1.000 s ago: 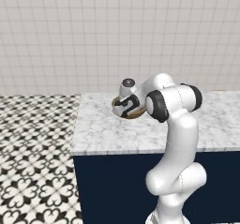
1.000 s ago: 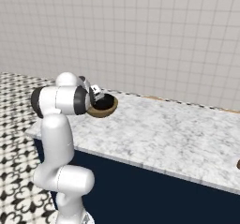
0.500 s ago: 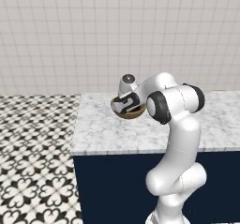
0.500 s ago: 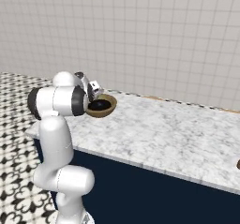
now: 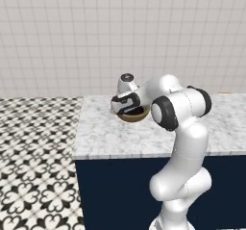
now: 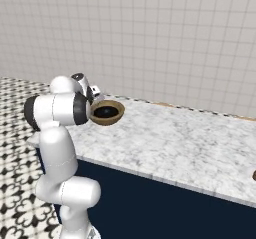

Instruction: Pick up the bowls on the counter and stack them on top of one another in the open cabinet. Place the smaller bowl on top of the larger bowl.

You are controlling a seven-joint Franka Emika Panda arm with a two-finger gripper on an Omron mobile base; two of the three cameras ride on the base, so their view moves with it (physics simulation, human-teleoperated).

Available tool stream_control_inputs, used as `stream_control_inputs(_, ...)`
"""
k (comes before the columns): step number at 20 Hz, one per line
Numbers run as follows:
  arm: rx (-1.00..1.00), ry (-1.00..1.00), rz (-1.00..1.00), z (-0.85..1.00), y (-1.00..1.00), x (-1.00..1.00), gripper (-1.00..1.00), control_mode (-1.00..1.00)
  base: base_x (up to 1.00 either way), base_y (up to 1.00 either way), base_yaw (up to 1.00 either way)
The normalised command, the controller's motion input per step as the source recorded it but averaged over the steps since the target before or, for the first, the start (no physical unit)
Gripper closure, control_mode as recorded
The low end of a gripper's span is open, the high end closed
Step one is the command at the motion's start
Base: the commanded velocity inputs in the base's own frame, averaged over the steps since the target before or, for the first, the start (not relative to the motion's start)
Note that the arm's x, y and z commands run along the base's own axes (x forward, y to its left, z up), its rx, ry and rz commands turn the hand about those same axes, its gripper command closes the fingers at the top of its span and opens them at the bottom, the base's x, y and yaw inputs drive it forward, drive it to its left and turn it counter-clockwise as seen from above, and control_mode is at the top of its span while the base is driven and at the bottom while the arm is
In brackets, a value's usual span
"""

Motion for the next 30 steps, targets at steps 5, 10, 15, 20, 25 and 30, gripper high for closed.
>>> stream_control_inputs(5, -0.04, 0.06, 0.04, -0.84, 0.00, 0.17, -1.00, -1.00, 0.00, 0.00, 0.00)
stream_control_inputs(10, -0.03, 0.01, 0.03, -0.52, 0.00, 0.14, -1.00, -1.00, 0.00, 0.00, 0.00)
stream_control_inputs(15, 0.00, 0.00, 0.00, -0.13, -0.30, 0.08, 1.00, -1.00, 0.00, 0.00, 0.00)
stream_control_inputs(20, 0.00, 0.00, -0.01, -0.03, -0.42, -0.15, 1.00, -1.00, 0.00, 0.00, 0.00)
stream_control_inputs(25, 0.00, -0.12, 0.04, 0.16, -0.04, -0.49, 1.00, -1.00, 0.00, 0.00, 0.00)
stream_control_inputs(30, -0.01, -0.10, 0.03, 0.98, 0.00, -0.53, 1.00, -1.00, 0.00, 0.00, 0.00)
